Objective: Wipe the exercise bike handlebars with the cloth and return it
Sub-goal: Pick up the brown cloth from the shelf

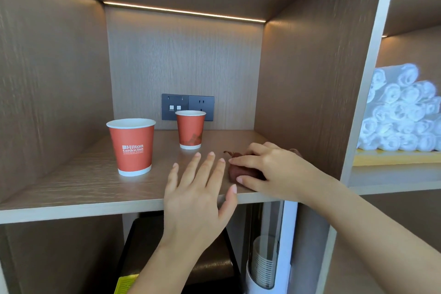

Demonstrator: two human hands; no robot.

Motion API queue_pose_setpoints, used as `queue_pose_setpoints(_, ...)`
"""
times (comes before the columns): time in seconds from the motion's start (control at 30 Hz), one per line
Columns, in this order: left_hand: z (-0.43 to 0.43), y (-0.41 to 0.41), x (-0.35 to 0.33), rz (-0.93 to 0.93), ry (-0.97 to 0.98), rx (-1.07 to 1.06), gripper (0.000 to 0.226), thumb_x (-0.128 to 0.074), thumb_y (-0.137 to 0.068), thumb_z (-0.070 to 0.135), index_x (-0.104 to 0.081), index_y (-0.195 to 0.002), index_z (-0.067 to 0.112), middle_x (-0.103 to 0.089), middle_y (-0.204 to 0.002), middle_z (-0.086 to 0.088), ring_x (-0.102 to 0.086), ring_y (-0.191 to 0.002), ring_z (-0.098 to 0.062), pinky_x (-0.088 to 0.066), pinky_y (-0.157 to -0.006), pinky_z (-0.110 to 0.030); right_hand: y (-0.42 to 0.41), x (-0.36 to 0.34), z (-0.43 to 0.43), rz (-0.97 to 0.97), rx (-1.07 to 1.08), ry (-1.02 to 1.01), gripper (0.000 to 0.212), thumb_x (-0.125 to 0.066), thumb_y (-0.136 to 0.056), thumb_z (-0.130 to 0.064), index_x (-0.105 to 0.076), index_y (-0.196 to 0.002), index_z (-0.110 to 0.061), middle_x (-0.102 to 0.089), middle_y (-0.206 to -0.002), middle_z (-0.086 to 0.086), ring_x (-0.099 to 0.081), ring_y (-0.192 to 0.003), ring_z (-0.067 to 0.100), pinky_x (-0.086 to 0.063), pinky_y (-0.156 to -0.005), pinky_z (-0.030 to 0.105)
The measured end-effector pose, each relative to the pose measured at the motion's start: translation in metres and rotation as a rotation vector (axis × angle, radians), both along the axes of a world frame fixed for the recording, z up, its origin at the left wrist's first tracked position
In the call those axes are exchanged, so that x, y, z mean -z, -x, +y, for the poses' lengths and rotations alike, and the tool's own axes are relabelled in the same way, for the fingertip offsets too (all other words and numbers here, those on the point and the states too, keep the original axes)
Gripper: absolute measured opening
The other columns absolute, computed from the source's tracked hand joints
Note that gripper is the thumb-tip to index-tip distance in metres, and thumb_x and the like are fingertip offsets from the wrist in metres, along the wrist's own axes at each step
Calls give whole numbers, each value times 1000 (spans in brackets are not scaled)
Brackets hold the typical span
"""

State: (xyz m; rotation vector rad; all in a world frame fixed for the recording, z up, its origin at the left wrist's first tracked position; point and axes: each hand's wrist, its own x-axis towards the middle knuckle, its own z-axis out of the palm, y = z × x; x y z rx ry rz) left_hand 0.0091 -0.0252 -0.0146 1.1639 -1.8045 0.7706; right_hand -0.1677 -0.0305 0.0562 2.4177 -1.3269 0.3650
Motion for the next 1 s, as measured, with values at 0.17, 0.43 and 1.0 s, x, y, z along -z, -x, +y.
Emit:
queue_pose_setpoints(0.17,0,1,0,13,-7,0,47,-41,-85,43,-68,-110,15,-66,-116,-8,-59,-112,-25,-41,-95,-48,14,-24,-3,-86,-27,-272,52,-49,-83,-57,-34,-132,-50,-45,-124,-7,-42,-114,12,-43,-94,34)
queue_pose_setpoints(0.43,3,-3,-1,48,-47,62,45,-44,-84,44,-68,-110,16,-66,-117,-6,-60,-110,-23,-42,-95,-43,15,-18,-1,-106,-56,-358,52,-50,-83,-58,-27,-130,-59,-43,-127,-13,-45,-110,9,-43,-94,34)
queue_pose_setpoints(1.0,35,-9,4,385,-112,279,33,-48,-81,34,-69,-102,20,-63,-111,11,-50,-106,-6,-31,-91,-27,8,-21,-6,-79,-213,-496,53,-59,-80,-53,-30,-124,-63,-44,-119,-12,-46,-107,10,-40,-93,29)
